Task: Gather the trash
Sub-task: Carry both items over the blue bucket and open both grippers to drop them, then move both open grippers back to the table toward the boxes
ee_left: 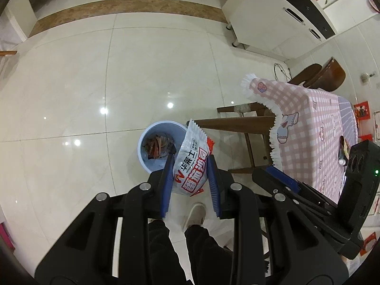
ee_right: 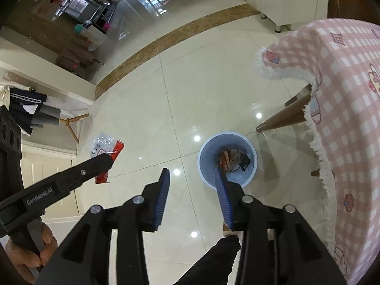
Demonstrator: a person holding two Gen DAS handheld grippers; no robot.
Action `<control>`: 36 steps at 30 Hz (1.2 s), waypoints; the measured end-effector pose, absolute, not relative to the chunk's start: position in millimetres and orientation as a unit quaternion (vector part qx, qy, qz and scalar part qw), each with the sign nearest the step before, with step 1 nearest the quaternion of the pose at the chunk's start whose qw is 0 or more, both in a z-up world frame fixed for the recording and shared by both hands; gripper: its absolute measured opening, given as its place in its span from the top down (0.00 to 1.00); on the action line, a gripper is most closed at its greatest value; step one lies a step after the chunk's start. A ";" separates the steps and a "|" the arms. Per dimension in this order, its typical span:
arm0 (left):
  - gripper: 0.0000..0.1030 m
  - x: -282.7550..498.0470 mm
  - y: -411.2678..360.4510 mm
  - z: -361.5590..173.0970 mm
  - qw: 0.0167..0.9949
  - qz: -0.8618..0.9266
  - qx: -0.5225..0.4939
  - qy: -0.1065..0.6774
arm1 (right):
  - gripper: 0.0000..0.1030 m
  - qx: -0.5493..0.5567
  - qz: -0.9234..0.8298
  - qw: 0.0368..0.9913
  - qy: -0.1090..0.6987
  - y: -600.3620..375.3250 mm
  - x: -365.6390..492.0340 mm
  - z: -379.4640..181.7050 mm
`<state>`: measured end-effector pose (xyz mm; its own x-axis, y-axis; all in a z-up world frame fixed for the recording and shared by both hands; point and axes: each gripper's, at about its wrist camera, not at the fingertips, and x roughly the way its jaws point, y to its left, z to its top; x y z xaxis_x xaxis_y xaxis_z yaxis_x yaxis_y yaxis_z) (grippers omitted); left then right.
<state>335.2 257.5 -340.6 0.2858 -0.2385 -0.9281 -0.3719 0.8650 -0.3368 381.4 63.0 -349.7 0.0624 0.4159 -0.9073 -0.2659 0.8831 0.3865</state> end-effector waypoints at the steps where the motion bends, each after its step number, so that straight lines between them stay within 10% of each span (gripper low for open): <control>1: 0.73 337.2 255.9 -340.8 0.759 0.041 -0.253 0.598 | 0.61 0.060 0.232 0.727 0.643 60.8 381.2 -348.7; 16: 0.70 356.7 238.4 -342.2 0.745 0.030 -0.238 0.622 | 0.57 0.086 0.206 0.734 0.642 32.1 380.0 -336.0; 19: 0.34 358.4 239.8 -339.8 0.741 0.031 -0.257 0.620 | 0.57 0.089 0.203 0.735 0.641 27.1 378.8 -334.7; 36: 0.34 373.2 182.7 -306.2 0.763 0.003 -0.194 0.616 | 0.57 0.134 0.169 0.759 0.614 -21.5 373.7 -303.6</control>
<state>373.2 182.7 -306.2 0.2399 -0.2341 -0.9421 -0.2435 0.9250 -0.2918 373.7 -21.5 -303.6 0.1888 0.4208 -0.8873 -0.0914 0.9071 0.4108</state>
